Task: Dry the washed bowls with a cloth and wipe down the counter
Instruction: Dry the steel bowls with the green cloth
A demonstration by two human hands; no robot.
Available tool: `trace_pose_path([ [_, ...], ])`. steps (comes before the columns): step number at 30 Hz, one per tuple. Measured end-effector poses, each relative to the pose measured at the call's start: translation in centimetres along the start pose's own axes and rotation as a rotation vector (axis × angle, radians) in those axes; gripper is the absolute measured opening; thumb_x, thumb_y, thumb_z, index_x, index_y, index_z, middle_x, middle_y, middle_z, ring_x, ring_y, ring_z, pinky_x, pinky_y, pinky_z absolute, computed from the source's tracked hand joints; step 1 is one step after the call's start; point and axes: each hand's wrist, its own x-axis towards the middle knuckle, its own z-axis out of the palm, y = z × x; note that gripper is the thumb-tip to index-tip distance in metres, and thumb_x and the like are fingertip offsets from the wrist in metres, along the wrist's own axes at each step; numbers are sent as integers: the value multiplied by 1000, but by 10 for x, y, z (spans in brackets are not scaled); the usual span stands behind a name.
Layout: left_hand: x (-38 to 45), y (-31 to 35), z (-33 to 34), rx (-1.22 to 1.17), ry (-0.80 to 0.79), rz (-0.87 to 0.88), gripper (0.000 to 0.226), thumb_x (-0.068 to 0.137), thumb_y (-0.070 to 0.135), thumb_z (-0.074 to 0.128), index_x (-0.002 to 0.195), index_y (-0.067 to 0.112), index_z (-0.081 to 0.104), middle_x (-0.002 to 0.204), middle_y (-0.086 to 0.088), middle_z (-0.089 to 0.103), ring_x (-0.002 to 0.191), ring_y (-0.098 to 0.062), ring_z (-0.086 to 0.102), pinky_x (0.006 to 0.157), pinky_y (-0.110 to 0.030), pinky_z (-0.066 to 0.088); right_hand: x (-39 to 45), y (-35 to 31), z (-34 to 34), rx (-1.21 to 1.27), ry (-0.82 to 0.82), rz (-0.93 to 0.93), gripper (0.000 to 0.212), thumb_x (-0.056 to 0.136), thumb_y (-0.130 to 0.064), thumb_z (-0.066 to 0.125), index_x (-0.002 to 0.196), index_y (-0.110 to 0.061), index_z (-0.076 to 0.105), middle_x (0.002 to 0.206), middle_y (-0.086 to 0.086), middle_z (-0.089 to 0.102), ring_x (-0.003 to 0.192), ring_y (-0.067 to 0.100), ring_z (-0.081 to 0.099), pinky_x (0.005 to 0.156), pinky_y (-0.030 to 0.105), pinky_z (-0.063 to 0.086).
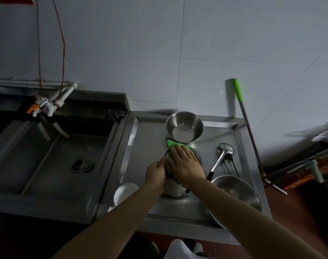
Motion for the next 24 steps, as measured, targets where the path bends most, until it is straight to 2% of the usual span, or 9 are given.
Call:
trace_pose_path([
  [4,4,0,6,-59,35,-54,33,100,40,54,85,17,72,99,-15,74,95,-31,70,90,-50,58,0,5,1,-72,67,-120,60,104,-49,14,155,-22,31,161,3,31,151,27,17,123,47,16],
  [7,4,8,9,-76,70,-100,37,102,41,51,83,14,67,90,-12,71,89,-27,68,90,-43,57,-4,3,1,-129,82,-185,59,102,-49,22,151,-21,38,158,6,36,149,33,24,119,55,25],
  [8,6,10,9,-102,89,-123,38,102,42,50,86,12,66,91,-12,70,90,-28,67,92,-43,56,-5,3,1,-149,96,-209,58,100,-48,28,149,-21,42,156,6,39,148,35,28,117,57,28],
  [10,10,14,10,-222,108,-196,40,102,42,50,102,5,66,100,-15,69,94,-32,66,92,-44,55,-9,4,6,-206,137,-275,57,97,-47,38,147,-21,47,154,7,43,146,37,32,115,58,31],
  [12,11,18,12,-344,112,-248,44,103,42,48,118,2,62,113,-18,67,99,-35,64,89,-44,54,-12,8,11,-261,173,-342,58,96,-46,44,148,-22,46,156,7,40,147,37,28,116,58,31],
  [16,11,20,10,-471,132,-283,45,105,38,46,128,1,56,126,-19,62,117,-39,60,104,-52,48,-18,17,22,-323,284,-457,57,99,-42,52,152,-23,41,161,7,33,150,36,22,114,57,32],
  [19,18,20,7,-542,118,-275,40,107,27,41,134,2,55,134,-23,59,121,-40,58,106,-53,46,-22,32,24,-402,306,-538,71,94,-32,65,156,-25,31,165,7,21,152,36,16,117,58,27],
  [22,20,25,5,-563,90,-253,40,107,23,37,136,2,55,136,-23,58,122,-41,58,104,-51,47,-20,37,18,-361,356,-585,60,99,-33,59,154,-26,36,163,7,25,151,35,18,114,58,31],
  [24,16,33,2,-538,65,-242,42,109,27,35,138,3,52,138,-21,57,125,-39,55,105,-50,46,-19,34,15,-317,356,-580,55,101,-39,56,152,-28,40,163,7,27,151,35,20,113,58,32],
])
